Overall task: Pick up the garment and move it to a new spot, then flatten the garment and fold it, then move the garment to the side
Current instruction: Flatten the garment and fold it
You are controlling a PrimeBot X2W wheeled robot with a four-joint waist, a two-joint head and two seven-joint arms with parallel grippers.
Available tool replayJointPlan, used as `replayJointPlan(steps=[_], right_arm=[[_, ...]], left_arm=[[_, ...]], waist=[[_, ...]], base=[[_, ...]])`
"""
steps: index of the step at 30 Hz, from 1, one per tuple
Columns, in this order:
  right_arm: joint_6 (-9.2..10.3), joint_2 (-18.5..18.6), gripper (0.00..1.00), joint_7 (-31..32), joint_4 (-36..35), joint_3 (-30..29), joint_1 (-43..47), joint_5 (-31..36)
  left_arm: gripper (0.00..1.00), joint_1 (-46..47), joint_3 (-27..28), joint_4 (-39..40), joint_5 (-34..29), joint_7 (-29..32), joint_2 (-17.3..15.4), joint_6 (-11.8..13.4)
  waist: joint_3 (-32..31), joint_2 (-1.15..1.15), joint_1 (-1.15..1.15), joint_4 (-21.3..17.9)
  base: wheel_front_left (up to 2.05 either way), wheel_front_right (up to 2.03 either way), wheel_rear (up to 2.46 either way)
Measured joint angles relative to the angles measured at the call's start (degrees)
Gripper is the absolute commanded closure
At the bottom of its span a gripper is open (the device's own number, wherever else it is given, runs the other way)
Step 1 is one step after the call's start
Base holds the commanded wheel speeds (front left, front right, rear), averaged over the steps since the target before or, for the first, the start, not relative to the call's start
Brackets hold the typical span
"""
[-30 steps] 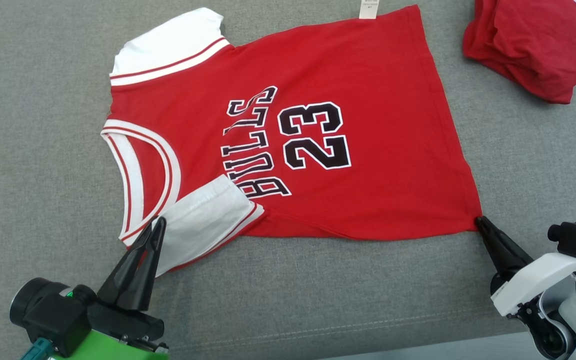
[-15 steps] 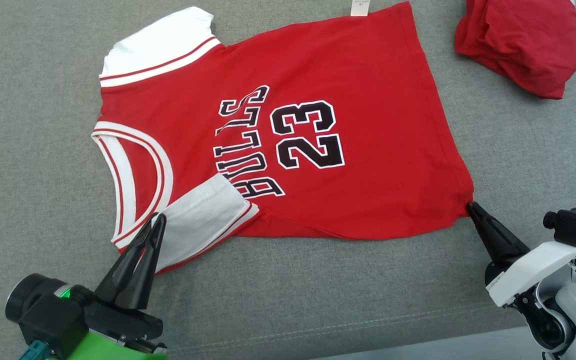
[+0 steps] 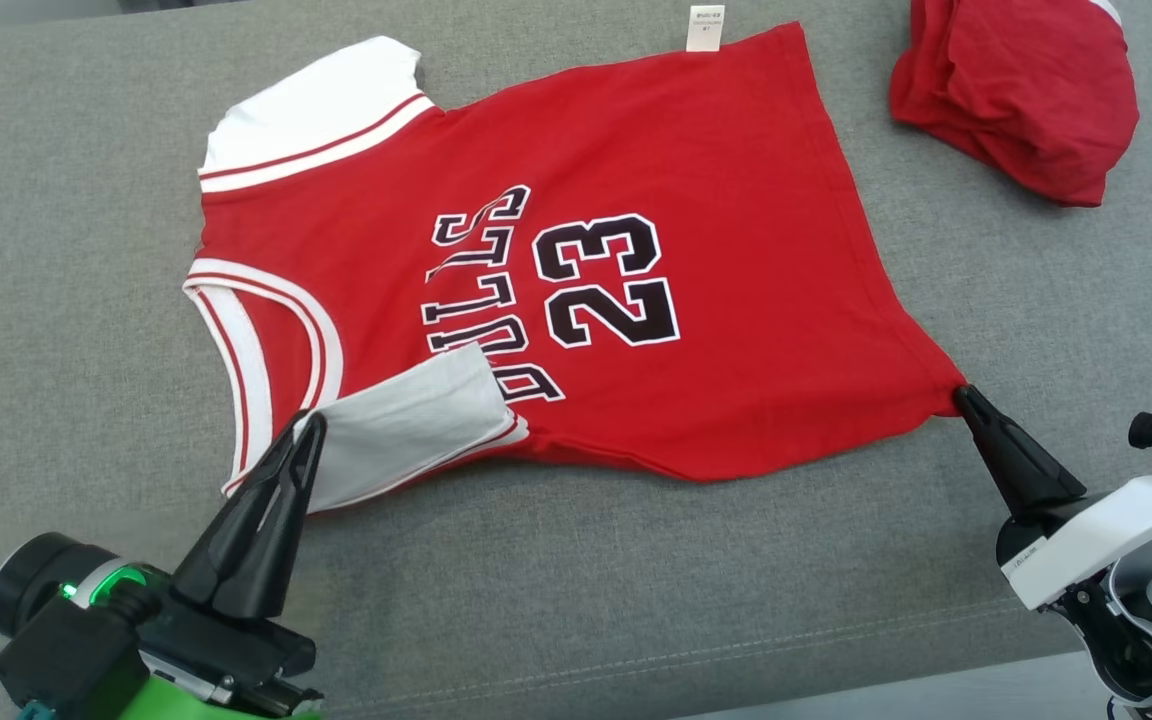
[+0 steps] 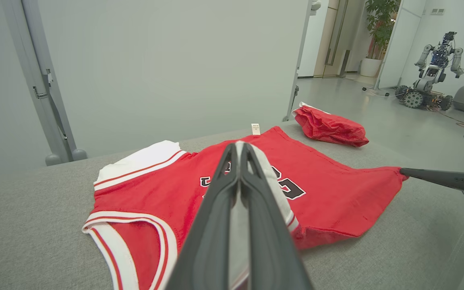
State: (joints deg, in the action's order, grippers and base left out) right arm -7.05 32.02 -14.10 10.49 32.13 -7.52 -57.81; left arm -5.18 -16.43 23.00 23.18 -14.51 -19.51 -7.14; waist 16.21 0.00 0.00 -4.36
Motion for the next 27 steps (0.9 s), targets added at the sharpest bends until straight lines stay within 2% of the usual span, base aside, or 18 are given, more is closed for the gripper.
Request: replayJointPlan(steps=[4,11,19,27], right_arm=[[0.0,1.09,1.0,0.73,-1.15,0.97,0.18,-1.99],[0.0,1.87,1.0,6.55,-2.69,3.71,-3.38,-5.65],[0.0,3.32,1.0,13.08,-1.77,1.89,-10.42,-12.39],[0.0,2.25,1.0,20.52,2.8,0.91,-18.79,-16.89]], left_arm=[[1.0,-0.68,0.98,-0.51,0.64,0.0,-0.92,0.0],[1.0,0.05,1.67,-3.49,3.6,0.0,-2.12,0.0],[1.0,6.96,1.47,-8.5,7.91,0.0,-4.66,0.0],[1.0,15.88,-0.92,-13.6,11.68,0.29,-6.62,0.0]], waist=[[-0.2,0.0,0.0,0.11],[-0.03,0.0,0.0,-0.22],[1.05,0.0,0.0,-0.29],[3.5,0.0,0.0,-0.38]], base=[[0.0,0.0,0.0],[0.0,0.0,0.0],[0.0,0.0,0.0],[0.0,0.0,0.0]])
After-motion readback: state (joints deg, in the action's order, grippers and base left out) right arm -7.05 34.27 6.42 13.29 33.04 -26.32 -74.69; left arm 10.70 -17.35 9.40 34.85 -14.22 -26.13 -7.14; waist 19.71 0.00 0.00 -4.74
